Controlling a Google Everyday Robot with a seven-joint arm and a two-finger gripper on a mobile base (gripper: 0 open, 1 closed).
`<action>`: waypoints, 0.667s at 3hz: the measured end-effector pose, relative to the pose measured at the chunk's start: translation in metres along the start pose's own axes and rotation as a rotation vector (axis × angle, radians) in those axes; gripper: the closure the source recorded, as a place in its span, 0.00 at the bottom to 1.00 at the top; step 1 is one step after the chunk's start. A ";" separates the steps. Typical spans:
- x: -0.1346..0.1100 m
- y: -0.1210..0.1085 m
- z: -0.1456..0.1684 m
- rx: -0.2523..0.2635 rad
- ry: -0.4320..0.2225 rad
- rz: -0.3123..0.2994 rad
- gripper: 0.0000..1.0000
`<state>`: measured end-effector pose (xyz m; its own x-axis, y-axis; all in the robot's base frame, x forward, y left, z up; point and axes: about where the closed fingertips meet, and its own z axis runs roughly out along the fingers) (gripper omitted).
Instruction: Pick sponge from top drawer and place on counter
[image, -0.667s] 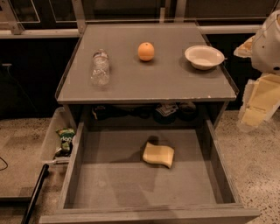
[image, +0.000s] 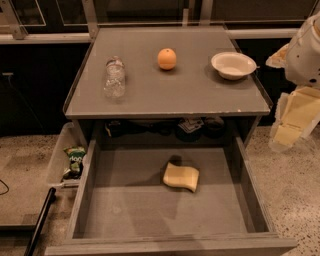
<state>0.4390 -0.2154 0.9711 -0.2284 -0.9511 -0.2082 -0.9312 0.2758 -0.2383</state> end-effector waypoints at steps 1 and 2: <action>0.011 0.011 0.044 -0.053 -0.019 0.046 0.00; 0.024 0.029 0.099 -0.083 -0.034 0.076 0.00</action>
Offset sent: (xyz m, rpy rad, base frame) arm -0.0046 -0.0012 -0.1888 0.1121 0.1182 -0.0724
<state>0.4347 -0.2165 0.8654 -0.2908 -0.9223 -0.2547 -0.9323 0.3330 -0.1411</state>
